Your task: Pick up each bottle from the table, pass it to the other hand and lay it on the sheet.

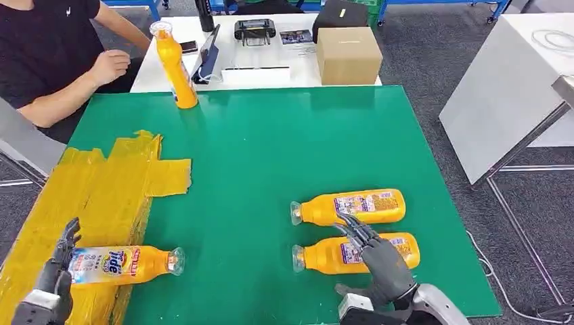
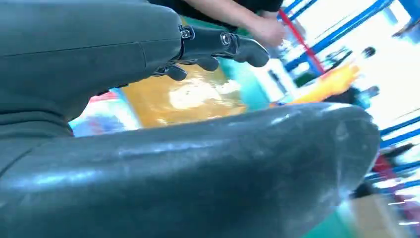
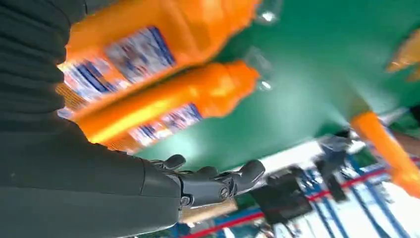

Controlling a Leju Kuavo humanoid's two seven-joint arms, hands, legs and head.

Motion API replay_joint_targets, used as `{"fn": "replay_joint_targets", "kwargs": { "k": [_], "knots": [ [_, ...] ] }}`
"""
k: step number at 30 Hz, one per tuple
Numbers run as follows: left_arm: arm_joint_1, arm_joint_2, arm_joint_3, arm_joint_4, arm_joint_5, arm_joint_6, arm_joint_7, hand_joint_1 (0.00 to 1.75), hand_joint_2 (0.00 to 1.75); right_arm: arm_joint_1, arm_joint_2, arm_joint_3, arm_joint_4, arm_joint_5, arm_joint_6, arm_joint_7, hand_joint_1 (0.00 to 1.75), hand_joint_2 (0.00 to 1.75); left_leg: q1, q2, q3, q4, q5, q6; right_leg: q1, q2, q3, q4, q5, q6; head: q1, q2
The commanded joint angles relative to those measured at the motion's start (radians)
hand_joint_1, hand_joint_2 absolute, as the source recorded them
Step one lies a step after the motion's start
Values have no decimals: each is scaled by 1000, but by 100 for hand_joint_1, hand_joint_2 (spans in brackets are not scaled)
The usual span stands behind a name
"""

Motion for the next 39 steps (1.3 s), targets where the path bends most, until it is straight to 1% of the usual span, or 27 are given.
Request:
{"fn": "replay_joint_targets", "kwargs": {
  "k": [1, 2, 6, 16, 20, 22, 25, 28, 33, 39],
  "knots": [
    [-17, -88, 5, -84, 24, -13, 3, 0, 0, 118, -153, -15, -13, -5, 3, 122, 0, 175, 1, -5, 1, 1, -1, 1, 1, -4, 3, -2, -1, 0, 0, 0],
    [-17, -89, 5, -85, 28, -12, 3, 0, 0, 122, -161, -19, -13, -4, 2, 130, 0, 175, 0, -2, -1, 0, 0, 0, -1, -2, 0, -1, -1, 0, -1, 0],
    [-12, -85, 4, -92, 34, -6, 3, 0, 0, 133, -199, -37, -19, 16, 9, 182, 0, 175, 0, -2, -1, 0, -1, 1, 0, -1, 0, -1, 0, 0, 0, 0],
    [-12, -86, 5, -93, 34, -3, 3, 0, 0, 134, -202, -39, -17, 17, 13, 193, 0, 175, 1, 0, 0, 0, -1, 0, 1, 0, 0, -2, 0, -1, -1, 0],
    [-21, -86, 9, -78, 48, -16, 3, 0, 0, 117, -227, -51, 6, 40, 26, 250, 0, 175, 0, 0, 0, 0, -1, 1, 0, 0, 0, -1, 0, 0, -1, 0],
    [-21, -90, 11, -80, 49, -18, 3, 0, 0, 99, -217, -57, 22, 79, 16, 264, 0, 175, 1, 0, 0, 0, -1, 1, 1, 1, 0, -2, 0, 0, -1, 0],
    [-14, -99, 21, -89, 54, -27, 3, 0, 0, 43, -156, -57, 58, 163, -10, 266, 0, 175, 1, 1, 1, -1, 0, 0, 2, 2, 1, -3, 1, -1, 0, 0],
    [-11, -103, 28, -91, 57, -35, 3, 0, 0, 8, -120, -50, 79, 198, -6, 268, 0, 175, 2, 3, 1, -1, 0, 0, 2, 3, 1, -3, 2, -1, -1, 0],
    [-22, -105, 37, -80, 60, -54, 3, 0, 0, -18, -106, -60, 114, 208, 21, 251, 0, 175, 0, 1, 1, -1, 0, 0, 1, 1, 0, -2, 1, -1, -1, 0],
    [-30, -107, 37, -70, 56, -64, 3, 0, 0, -50, -100, -68, 146, 211, 49, 236, 0, 175, 1, 2, 2, -1, 0, 0, 2, 2, 2, -3, 1, -1, -1, 0]
  ]
}}
